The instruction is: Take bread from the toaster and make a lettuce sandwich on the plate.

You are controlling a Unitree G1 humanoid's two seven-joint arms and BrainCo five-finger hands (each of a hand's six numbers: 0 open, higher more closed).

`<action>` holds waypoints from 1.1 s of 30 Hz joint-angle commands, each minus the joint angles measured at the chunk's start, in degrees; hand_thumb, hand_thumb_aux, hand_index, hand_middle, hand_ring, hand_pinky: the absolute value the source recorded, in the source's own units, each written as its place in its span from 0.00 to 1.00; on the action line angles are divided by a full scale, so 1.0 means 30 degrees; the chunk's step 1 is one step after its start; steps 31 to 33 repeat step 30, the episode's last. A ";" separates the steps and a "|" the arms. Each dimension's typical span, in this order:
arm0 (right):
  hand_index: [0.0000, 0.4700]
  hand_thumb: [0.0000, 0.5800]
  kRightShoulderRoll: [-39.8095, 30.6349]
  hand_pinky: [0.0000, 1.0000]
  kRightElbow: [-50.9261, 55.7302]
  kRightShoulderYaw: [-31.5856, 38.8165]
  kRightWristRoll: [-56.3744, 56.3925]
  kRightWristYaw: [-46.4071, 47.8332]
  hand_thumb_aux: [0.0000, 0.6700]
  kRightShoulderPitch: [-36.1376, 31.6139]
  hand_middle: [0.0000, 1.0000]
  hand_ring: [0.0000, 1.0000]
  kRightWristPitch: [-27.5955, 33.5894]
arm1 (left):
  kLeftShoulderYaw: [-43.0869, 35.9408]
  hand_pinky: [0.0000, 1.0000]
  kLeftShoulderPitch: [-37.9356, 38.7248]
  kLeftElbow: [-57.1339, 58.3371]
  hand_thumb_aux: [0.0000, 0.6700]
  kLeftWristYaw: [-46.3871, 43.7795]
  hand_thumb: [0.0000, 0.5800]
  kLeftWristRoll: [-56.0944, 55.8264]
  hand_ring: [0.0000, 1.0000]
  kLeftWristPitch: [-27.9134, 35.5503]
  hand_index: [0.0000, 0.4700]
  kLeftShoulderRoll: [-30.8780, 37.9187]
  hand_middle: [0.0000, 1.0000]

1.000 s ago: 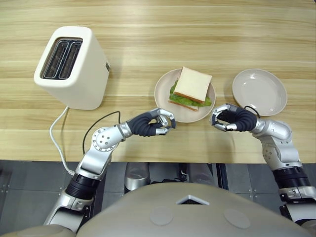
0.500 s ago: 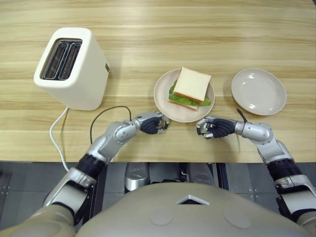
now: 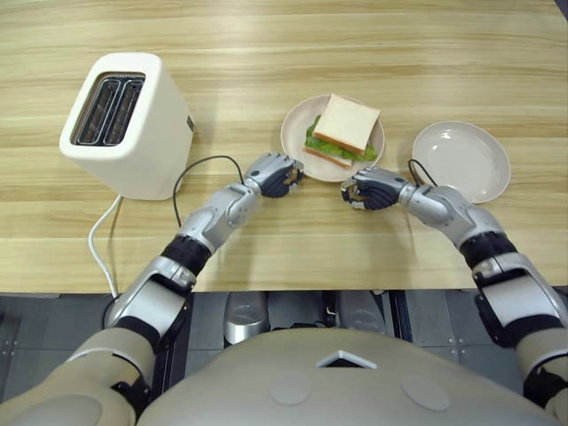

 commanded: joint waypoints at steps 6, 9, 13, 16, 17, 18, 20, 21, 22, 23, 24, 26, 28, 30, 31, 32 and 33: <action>0.98 1.00 0.2249 1.00 0.6928 0.2378 -0.2033 -0.3993 1.00 -0.4089 1.00 1.00 0.2469 | 0.0271 1.00 -0.1237 0.3781 1.00 0.0907 1.00 -0.1146 1.00 -0.0890 0.98 -0.1250 1.00; 0.98 1.00 0.2452 1.00 0.7324 0.2449 -0.1808 -0.4634 1.00 -0.4256 1.00 1.00 0.2549 | 0.0592 1.00 -0.1187 0.3875 1.00 0.1536 1.00 -0.1391 1.00 -0.1232 0.98 -0.1216 1.00; 0.92 1.00 0.2293 1.00 0.7138 0.1860 -0.0914 -0.6182 0.94 -0.4188 1.00 1.00 0.1338 | 0.1433 1.00 -0.0929 0.3124 1.00 0.2648 1.00 -0.2097 1.00 -0.1639 0.98 -0.0853 1.00; 0.00 0.00 0.2082 0.00 0.6718 0.0932 0.0327 -0.7069 0.00 -0.3830 0.00 0.00 -0.0150 | 0.2524 1.00 -0.0473 0.2289 1.00 0.2847 1.00 -0.3428 1.00 -0.2344 0.98 -0.0858 1.00; 0.00 0.00 0.2081 0.00 0.6529 0.0180 0.1283 -0.6740 0.00 -0.3542 0.00 0.00 -0.0888 | 0.3121 1.00 -0.0147 0.1803 1.00 0.2285 1.00 -0.4582 1.00 -0.2741 0.98 -0.1064 1.00; 0.00 0.00 0.2109 0.00 0.6282 -0.0663 0.2436 -0.6151 0.00 -0.3188 0.00 0.00 -0.1840 | 0.3738 1.00 0.0227 0.1128 0.95 0.1572 1.00 -0.5897 1.00 -0.3097 0.93 -0.1312 1.00; 0.00 0.00 0.2431 0.00 0.5451 -0.2702 0.5704 -0.4084 0.00 -0.2203 0.00 0.00 -0.3874 | 0.4779 1.00 0.1103 -0.0797 0.36 0.0137 0.60 -0.8436 1.00 -0.3445 0.36 -0.1751 1.00; 0.00 0.00 0.2627 0.00 0.4735 -0.3488 0.7367 -0.3106 0.00 -0.1565 0.00 0.00 -0.4835 | 0.5159 0.01 0.1592 -0.1862 0.00 -0.0413 0.00 -0.9443 0.01 -0.3486 0.00 -0.1923 0.01; 0.00 0.00 0.2748 0.00 0.3836 -0.3933 0.8642 -0.2402 0.00 -0.0900 0.00 0.00 -0.5640 | 0.5463 0.01 0.2093 -0.2903 0.00 -0.0775 0.00 -1.0194 0.01 -0.3422 0.00 -0.2064 0.01; 0.00 0.00 0.2890 0.00 0.2522 -0.4235 0.9925 -0.1736 0.00 -0.0039 0.00 0.00 -0.6173 | 0.5760 0.00 0.2700 -0.4026 0.00 -0.1105 0.00 -1.0981 0.00 -0.3263 0.00 -0.2280 0.00; 0.00 0.00 0.3086 0.00 0.1188 -0.4440 1.1117 -0.1126 0.00 0.0801 0.00 0.00 -0.6360 | 0.5944 0.00 0.3286 -0.5019 0.00 -0.1400 0.00 -1.1615 0.00 -0.3044 0.00 -0.2474 0.00; 0.00 0.00 0.3522 0.00 -0.1609 -0.4781 1.2935 -0.0376 0.00 0.2458 0.00 0.00 -0.6115 | 0.6147 0.00 0.4317 -0.6688 0.00 -0.1646 0.00 -1.2066 0.00 -0.2789 0.00 -0.2812 0.00; 0.00 0.00 0.4313 0.00 -0.4397 -0.5127 1.5155 -0.0016 0.00 0.4051 0.00 0.00 -0.5288 | 0.6152 0.00 0.5105 -0.7950 0.00 -0.1674 0.00 -1.2229 0.00 -0.2738 0.00 -0.3196 0.00; 0.00 0.00 0.4943 0.00 -0.6065 -0.5586 1.6003 -0.0086 0.00 0.4980 0.00 0.00 -0.4674 | 0.6301 0.00 0.5718 -0.8833 0.00 -0.1571 0.00 -1.2349 0.00 -0.2743 0.00 -0.3617 0.00; 0.00 0.00 0.4943 0.00 -0.6065 -0.5586 1.6003 -0.0086 0.00 0.4980 0.00 0.00 -0.4674 | 0.6301 0.00 0.5718 -0.8833 0.00 -0.1571 0.00 -1.2349 0.00 -0.2743 0.00 -0.3617 0.00; 0.00 0.00 0.4943 0.00 -0.6065 -0.5586 1.6003 -0.0086 0.00 0.4980 0.00 0.00 -0.4674 | 0.6301 0.00 0.5718 -0.8833 0.00 -0.1571 0.00 -1.2349 0.00 -0.2743 0.00 -0.3617 0.00; 0.00 0.00 0.4943 0.00 -0.6065 -0.5586 1.6003 -0.0086 0.00 0.4980 0.00 0.00 -0.4674 | 0.6301 0.00 0.5718 -0.8833 0.00 -0.1571 0.00 -1.2349 0.00 -0.2743 0.00 -0.3617 0.00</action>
